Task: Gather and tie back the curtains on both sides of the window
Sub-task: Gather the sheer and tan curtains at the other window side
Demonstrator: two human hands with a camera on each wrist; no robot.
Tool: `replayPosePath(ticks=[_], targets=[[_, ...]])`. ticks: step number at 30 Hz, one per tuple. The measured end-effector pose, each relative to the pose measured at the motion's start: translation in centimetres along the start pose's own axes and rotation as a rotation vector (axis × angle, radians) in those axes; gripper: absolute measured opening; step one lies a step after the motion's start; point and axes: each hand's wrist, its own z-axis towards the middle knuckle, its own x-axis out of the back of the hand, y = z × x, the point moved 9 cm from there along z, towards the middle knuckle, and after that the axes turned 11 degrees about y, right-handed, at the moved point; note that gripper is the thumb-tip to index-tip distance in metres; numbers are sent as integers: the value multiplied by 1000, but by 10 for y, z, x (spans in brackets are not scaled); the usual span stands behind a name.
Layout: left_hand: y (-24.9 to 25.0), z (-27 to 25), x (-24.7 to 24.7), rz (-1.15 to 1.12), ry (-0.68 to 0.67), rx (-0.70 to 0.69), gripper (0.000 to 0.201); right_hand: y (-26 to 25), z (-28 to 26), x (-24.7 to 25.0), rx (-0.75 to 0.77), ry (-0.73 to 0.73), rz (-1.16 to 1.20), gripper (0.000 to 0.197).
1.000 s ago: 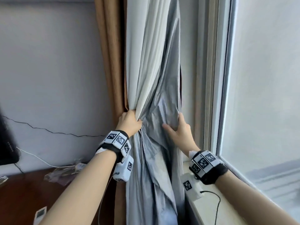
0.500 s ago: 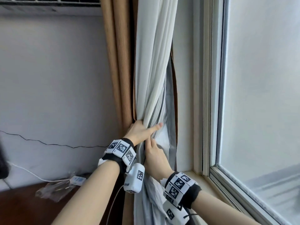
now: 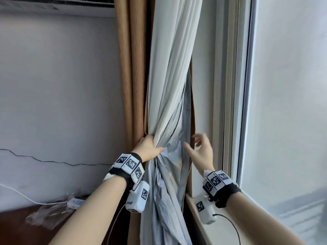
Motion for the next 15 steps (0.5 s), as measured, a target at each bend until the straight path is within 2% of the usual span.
replayPosePath(ticks=[1, 2, 4, 5, 6, 8, 11, 13, 14, 15], targets=[[0, 0, -1, 4, -7, 0, 62, 16, 7, 2, -64, 49, -60, 54], [1, 1, -1, 8, -11, -5, 63, 30, 11, -1, -152, 31, -120, 74], [2, 1, -1, 13, -11, -11, 64, 65, 10, -17, -360, -114, -143, 104], [2, 2, -1, 16, -4, -16, 64, 78, 5, -29, -455, -190, -73, 108], [3, 2, -1, 18, 7, -20, 64, 88, 1, -40, -526, -253, 9, 105], [3, 2, 0, 27, 48, -18, 60, 98, -2, -52, -555, -280, 70, 88], [5, 0, 1, 74, 120, -25, 54, 93, 2, -59, -518, -221, 126, 43], [8, -2, 0, 84, 145, -31, 52, 85, 3, -68, -497, -234, 140, 14], [10, -3, 0, 83, 150, -36, 51, 83, 3, -72, -495, -251, 123, 4], [12, -4, 0, 84, 150, -41, 50, 81, 1, -74, -487, -260, 92, 6]])
